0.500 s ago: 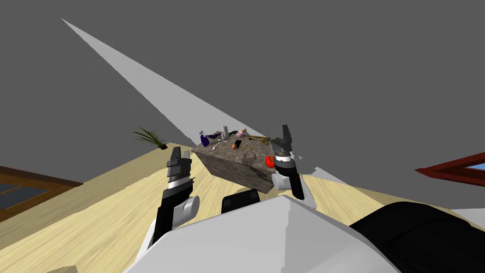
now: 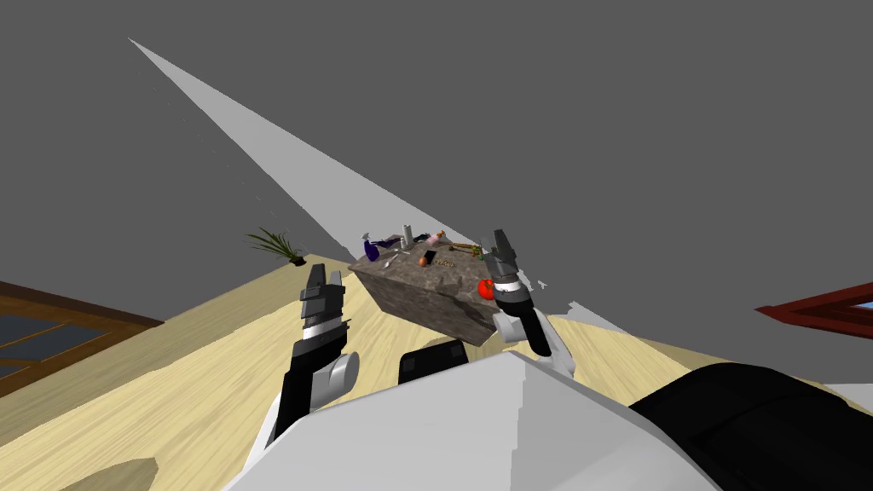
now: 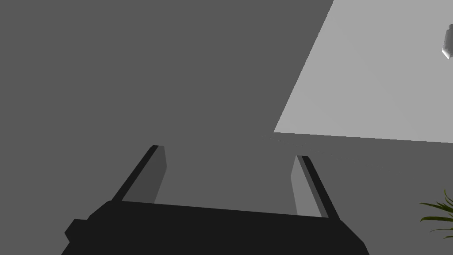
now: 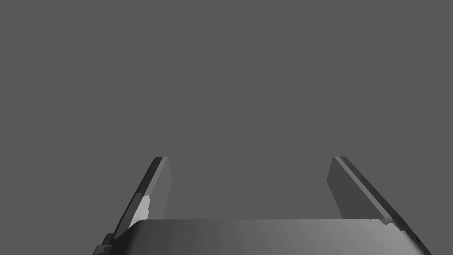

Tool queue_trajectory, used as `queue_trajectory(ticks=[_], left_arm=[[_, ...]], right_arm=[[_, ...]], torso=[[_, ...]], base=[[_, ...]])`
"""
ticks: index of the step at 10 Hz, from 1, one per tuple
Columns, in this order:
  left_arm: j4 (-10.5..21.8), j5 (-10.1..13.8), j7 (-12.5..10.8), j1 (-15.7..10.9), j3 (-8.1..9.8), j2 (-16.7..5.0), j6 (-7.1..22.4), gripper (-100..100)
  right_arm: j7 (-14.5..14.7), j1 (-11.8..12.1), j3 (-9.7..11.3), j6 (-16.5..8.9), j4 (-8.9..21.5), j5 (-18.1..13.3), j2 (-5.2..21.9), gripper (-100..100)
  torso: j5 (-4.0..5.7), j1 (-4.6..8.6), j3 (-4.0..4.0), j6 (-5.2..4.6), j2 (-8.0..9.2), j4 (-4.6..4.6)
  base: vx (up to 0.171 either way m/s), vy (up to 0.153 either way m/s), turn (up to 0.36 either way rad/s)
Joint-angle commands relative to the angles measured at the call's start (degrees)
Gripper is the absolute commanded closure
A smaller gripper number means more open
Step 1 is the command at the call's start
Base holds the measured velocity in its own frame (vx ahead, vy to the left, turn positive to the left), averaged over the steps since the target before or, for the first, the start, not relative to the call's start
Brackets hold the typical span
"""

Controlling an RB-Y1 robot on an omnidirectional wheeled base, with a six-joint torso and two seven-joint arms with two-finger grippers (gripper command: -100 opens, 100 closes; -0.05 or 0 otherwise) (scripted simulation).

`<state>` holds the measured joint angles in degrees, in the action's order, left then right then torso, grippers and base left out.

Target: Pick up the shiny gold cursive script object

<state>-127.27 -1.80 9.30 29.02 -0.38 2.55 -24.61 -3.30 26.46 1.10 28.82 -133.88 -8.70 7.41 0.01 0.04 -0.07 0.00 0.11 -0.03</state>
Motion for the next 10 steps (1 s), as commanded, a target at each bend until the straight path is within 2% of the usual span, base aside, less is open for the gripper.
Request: queue_trajectory(ticks=[1,3,7,10], left_arm=[[0.0,0.0,0.0,0.0,0.0,0.0,0.0,0],[0.0,0.0,0.0,0.0,0.0,0.0,0.0,0],[0.0,0.0,0.0,0.0,0.0,0.0,0.0,0],[0.0,0.0,0.0,0.0,0.0,0.0,0.0,0]], right_arm=[[0.46,-0.38,-0.05,-0.39,0.7,-0.84,2.86,-100],[0.9,-0.6,-0.09,-0.57,1.44,-1.63,5.36,-100],[2.46,-1.4,-0.27,-1.15,3.99,-4.35,12.54,-100],[3.03,-1.7,-0.34,-1.33,4.93,-5.34,16.38,-100]], torso=[[0.0,0.0,0.0,0.0,0.0,0.0],[0.01,0.04,0.02,0.01,-0.03,0.01],[0.01,0.05,0.03,0.0,-0.05,0.01],[0.01,0.03,0.05,0.01,-0.08,0.02]], base=[[-0.018,-0.008,0.045],[-0.019,-0.014,0.052],[-0.018,-0.014,0.057],[-0.011,-0.012,0.048]])
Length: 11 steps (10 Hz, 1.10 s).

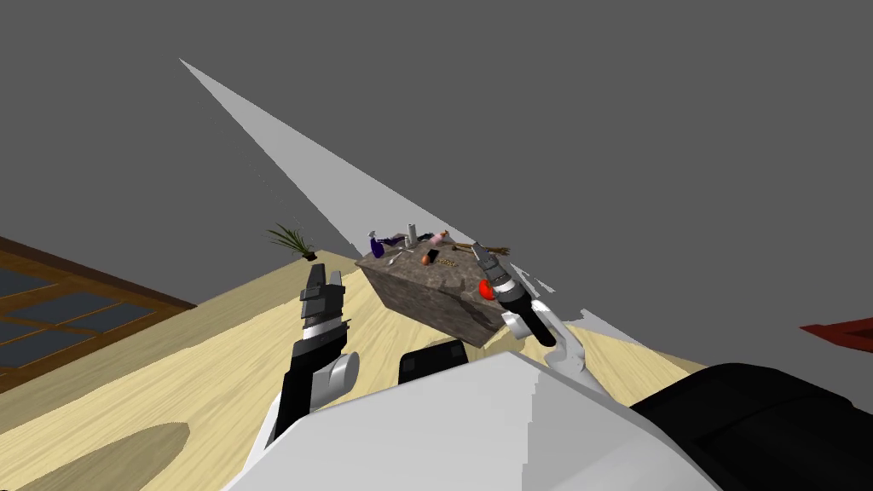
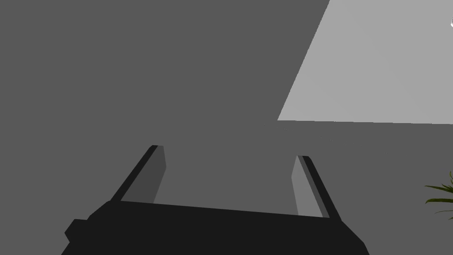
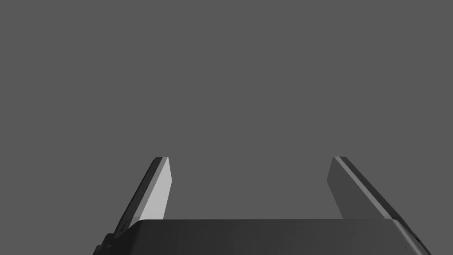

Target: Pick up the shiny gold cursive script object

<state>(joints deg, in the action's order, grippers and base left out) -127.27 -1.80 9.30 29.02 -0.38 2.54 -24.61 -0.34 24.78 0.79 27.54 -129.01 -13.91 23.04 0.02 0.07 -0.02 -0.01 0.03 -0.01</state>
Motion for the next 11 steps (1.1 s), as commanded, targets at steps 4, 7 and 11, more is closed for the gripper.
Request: queue_trajectory(ticks=[4,7,11], left_arm=[[0.0,0.0,0.0,0.0,0.0,0.0,0.0,0],[0.0,0.0,0.0,0.0,0.0,0.0,0.0,0],[0.0,0.0,0.0,0.0,0.0,0.0,0.0,0]], right_arm=[[1.26,-0.65,-0.16,-0.38,2.1,-2.17,6.84,-100],[2.43,-1.34,-0.25,-0.64,4.42,-4.23,12.03,-100],[3.51,-2.04,-0.22,-0.8,7.14,-6.25,18.4,-100]], torso=[[0.0,0.01,0.01,0.01,-0.01,0.0],[0.0,-0.02,0.01,0.0,-0.01,0.0],[-0.01,-0.04,0.02,-0.01,-0.04,0.01]], base=[[-0.011,-0.013,0.058],[-0.01,-0.007,0.072],[-0.003,-0.003,0.076]])
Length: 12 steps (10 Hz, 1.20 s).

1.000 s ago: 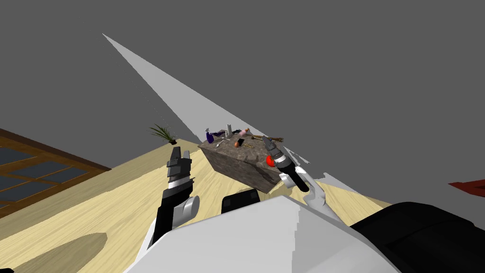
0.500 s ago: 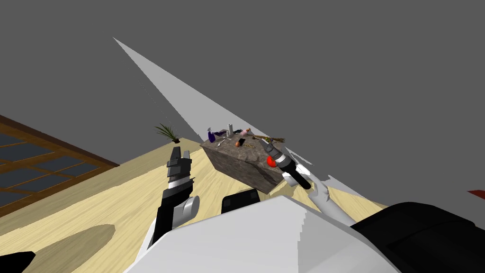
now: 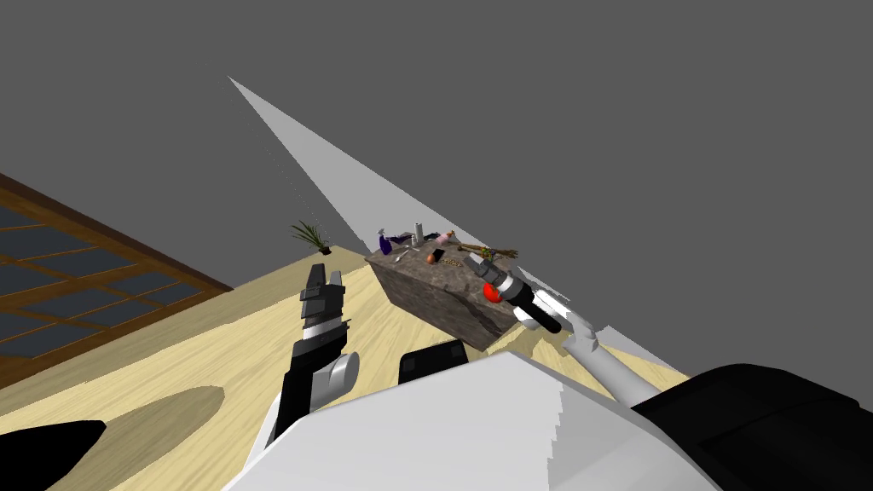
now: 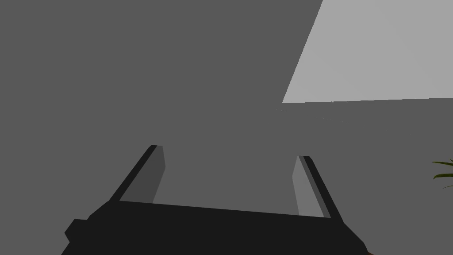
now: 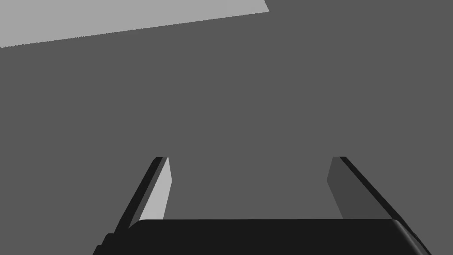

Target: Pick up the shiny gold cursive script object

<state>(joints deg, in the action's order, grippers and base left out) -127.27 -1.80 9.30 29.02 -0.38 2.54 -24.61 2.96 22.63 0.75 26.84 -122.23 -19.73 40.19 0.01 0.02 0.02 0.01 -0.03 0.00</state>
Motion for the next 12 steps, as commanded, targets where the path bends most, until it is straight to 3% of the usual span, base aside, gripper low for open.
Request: queue_trajectory(ticks=[1,9,12], left_arm=[[0.0,0.0,0.0,0.0,0.0,0.0,0.0,0],[0.0,0.0,0.0,0.0,0.0,0.0,0.0,0],[0.0,0.0,0.0,0.01,0.0,0.0,0.0,0]], right_arm=[[0.21,0.1,-0.18,-0.1,0.36,-0.43,2.7,-100],[1.77,-0.93,0.96,0.14,7.27,-4.2,16.12,-100],[2.14,-1.12,2.29,0.59,11.28,-5.9,21.53,-100]], torso=[[0.0,0.0,0.0,0.0,0.0,0.0],[-0.02,-0.12,0.06,0.0,-0.1,0.02],[-0.03,-0.11,0.06,-0.03,-0.1,0.02]], base=[[0.001,0.0,0.048],[0.015,0.014,0.095],[0.032,0.032,0.128]])
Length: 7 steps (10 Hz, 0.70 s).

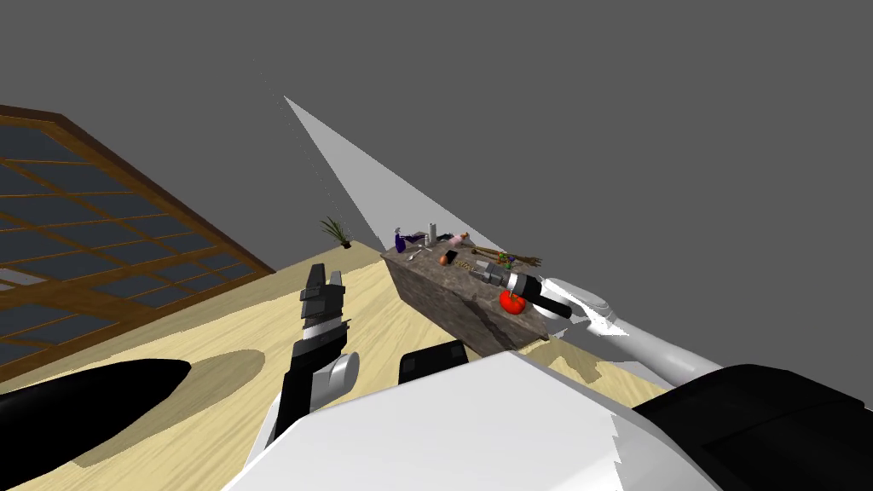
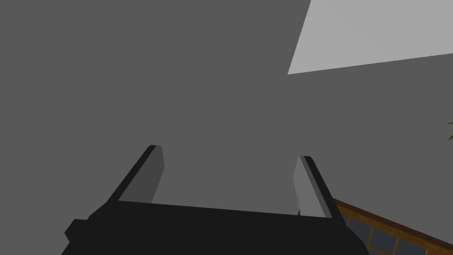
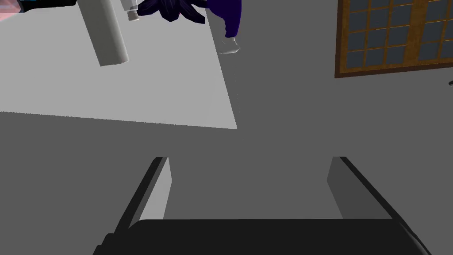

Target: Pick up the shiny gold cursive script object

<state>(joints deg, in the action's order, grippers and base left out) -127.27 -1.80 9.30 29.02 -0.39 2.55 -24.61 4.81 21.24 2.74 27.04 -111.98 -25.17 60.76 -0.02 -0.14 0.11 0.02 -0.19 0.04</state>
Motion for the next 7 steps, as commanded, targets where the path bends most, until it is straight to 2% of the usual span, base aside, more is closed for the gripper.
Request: queue_trajectory(ticks=[1,2,3,4,5,6,7], left_arm=[[0.0,0.0,0.0,0.0,0.0,0.0,0.0,0],[0.0,0.0,0.0,0.01,0.01,0.0,0.0,0],[0.0,0.0,0.0,0.0,0.0,0.0,0.0,0],[0.0,0.0,0.0,0.01,0.01,0.0,0.0,0],[0.0,0.0,0.0,0.0,0.0,0.0,0.0,0],[0.0,0.0,0.0,0.01,0.0,0.0,0.0,0],[0.0,0.0,0.0,0.01,0.0,0.0,0.0,0]], right_arm=[[0.29,0.27,0.3,0.39,1.27,-0.46,2.43,-100],[0.37,0.28,1.18,0.71,3.35,-1.26,4.57,-100],[0.37,0.28,1.18,0.71,3.59,-1.26,5.76,-100],[0.37,0.35,2.19,1.08,6.01,-2.02,7.7,-100],[0.37,0.35,2.19,1.08,6.01,-2.02,9.04,-100],[0.3,0.5,3.33,1.5,8.53,-2.75,10.67,-100],[0.3,0.5,3.33,1.5,8.53,-2.75,12.23,-100]], torso=[[0.0,0.0,0.0,0.0,0.0,0.0],[-0.01,0.01,-0.02,-0.05,0.03,-0.01],[0.0,-0.02,0.0,-0.02,0.0,0.0],[-0.01,-0.02,0.0,-0.04,0.01,0.0],[-0.01,-0.04,0.01,-0.01,0.0,0.0],[-0.01,-0.03,0.0,-0.05,0.0,0.0],[-0.02,-0.08,0.04,-0.02,-0.07,0.02]], base=[[0.033,0.031,0.084],[0.043,0.046,0.149],[0.041,0.037,0.08],[0.041,0.044,0.167],[0.042,0.038,0.101],[0.071,0.057,0.173],[0.063,0.043,0.083]])
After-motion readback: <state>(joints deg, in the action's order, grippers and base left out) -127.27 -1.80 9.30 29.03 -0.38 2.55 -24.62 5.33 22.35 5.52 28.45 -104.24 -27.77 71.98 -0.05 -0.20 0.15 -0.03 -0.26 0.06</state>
